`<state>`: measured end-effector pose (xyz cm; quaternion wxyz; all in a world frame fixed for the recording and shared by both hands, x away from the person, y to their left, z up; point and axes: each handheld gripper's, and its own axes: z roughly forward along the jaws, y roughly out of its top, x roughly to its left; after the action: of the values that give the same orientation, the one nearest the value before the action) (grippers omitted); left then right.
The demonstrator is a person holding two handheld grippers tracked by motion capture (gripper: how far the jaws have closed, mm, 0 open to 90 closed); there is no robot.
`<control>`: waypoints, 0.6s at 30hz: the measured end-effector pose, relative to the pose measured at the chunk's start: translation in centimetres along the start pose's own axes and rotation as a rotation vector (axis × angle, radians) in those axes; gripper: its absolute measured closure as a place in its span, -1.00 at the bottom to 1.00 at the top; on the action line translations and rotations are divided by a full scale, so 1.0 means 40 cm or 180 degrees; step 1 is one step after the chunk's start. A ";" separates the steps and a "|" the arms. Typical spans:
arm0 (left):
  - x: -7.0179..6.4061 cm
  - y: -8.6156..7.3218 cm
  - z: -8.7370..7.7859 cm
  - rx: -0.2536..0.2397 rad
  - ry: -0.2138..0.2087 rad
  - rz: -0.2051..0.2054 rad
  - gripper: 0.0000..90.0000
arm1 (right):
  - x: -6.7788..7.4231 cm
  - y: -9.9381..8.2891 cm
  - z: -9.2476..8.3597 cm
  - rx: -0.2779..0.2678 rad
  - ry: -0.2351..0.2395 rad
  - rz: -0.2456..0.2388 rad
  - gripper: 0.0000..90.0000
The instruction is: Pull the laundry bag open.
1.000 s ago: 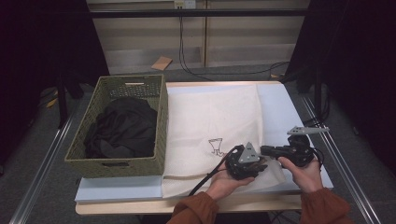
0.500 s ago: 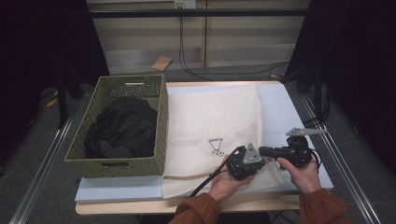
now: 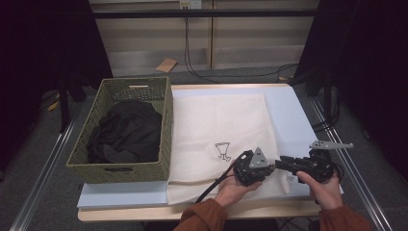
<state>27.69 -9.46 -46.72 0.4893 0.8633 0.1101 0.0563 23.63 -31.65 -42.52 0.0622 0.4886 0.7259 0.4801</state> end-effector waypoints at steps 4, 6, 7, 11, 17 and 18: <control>0.004 0.000 -0.008 -0.0024 -0.0004 -0.0029 0.83 | -0.004 -0.017 -0.012 0.0030 -0.0013 0.0038 0.35; 0.007 -0.002 -0.009 -0.0035 -0.0047 -0.0011 0.83 | -0.007 -0.022 -0.012 0.0028 0.0021 0.0058 0.39; 0.007 -0.003 -0.009 -0.0037 -0.0038 -0.0009 0.83 | -0.007 -0.022 -0.010 0.0030 0.0018 0.0056 0.46; 0.010 -0.009 -0.015 -0.0078 -0.0028 -0.0050 0.83 | -0.008 -0.015 0.002 0.0061 0.0139 0.0046 0.81; 0.016 -0.018 -0.029 -0.0148 0.0076 -0.0089 0.71 | 0.007 -0.002 0.004 0.0041 0.0162 0.0011 0.84; 0.016 -0.020 -0.029 -0.0195 0.0080 -0.0114 0.69 | 0.010 0.001 0.006 0.0040 0.0175 0.0014 0.84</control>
<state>27.95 -7.92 -46.82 0.5150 0.8451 0.1299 0.0618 23.60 -31.20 -42.48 0.0381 0.4772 0.7293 0.4888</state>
